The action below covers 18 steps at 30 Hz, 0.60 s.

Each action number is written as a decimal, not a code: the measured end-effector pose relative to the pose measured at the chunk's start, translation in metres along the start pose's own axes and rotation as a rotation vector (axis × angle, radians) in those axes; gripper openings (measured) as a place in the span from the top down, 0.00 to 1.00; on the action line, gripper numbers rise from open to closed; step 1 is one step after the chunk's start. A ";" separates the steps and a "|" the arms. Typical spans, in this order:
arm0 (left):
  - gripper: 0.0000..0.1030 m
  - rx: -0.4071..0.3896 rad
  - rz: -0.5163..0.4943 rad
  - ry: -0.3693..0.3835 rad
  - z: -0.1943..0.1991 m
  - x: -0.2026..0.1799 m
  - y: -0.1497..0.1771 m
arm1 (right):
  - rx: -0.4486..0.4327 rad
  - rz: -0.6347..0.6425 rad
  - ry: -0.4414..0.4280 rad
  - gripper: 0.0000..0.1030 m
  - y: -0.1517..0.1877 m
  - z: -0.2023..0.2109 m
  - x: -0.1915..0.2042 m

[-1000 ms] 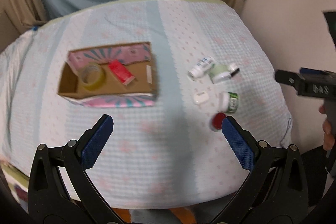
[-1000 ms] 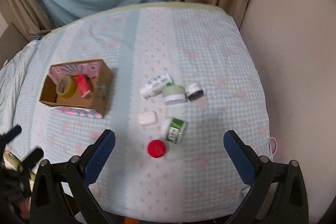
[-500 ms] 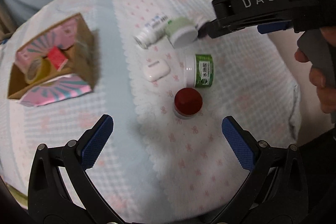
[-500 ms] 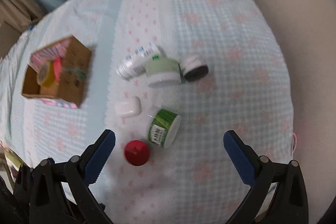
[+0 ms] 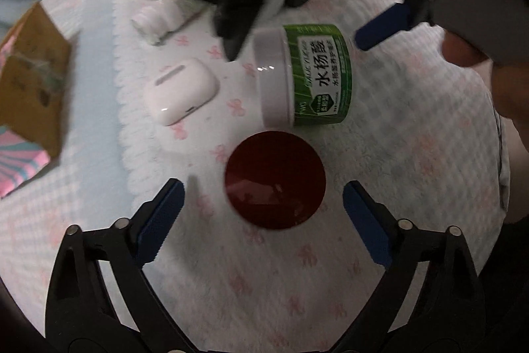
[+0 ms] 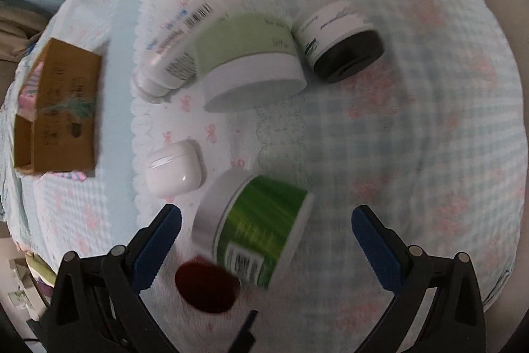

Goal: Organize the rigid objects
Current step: 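Grasp the red-lidded jar with the left tool while the right tool grasps the green-labelled jar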

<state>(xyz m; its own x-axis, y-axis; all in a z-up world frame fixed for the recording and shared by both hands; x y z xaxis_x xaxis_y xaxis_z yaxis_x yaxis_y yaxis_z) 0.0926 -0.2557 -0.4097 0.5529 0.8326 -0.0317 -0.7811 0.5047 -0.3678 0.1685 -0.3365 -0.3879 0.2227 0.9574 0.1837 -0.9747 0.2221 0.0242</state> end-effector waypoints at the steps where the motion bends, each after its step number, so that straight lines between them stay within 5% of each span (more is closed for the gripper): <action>1: 0.18 0.003 -0.008 0.004 -0.003 -0.002 -0.001 | 0.015 -0.007 -0.001 0.03 -0.002 -0.004 0.001; 7: 0.50 0.032 -0.064 0.021 -0.014 -0.009 -0.004 | 0.095 -0.015 0.008 0.29 -0.008 -0.023 0.005; 18: 0.51 0.061 -0.033 0.040 -0.011 0.005 -0.016 | 0.129 -0.047 0.023 0.33 -0.019 -0.024 0.003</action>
<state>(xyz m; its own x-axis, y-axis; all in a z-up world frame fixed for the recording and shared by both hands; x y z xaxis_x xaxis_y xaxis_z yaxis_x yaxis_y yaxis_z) 0.1113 -0.2623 -0.4145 0.5886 0.8064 -0.0580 -0.7780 0.5454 -0.3118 0.1883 -0.3338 -0.4118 0.2669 0.9508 0.1571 -0.9571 0.2424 0.1590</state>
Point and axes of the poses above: each gripper's, at about its wrist camera, not at the fingertips, and z roughly against the way its jaws point, x to its left, y to its underside, the point moved 1 cm from there along -z, roughly the way its jaws point, and after that the axes turned 7 degrees about -z, right-handed, at the moved point
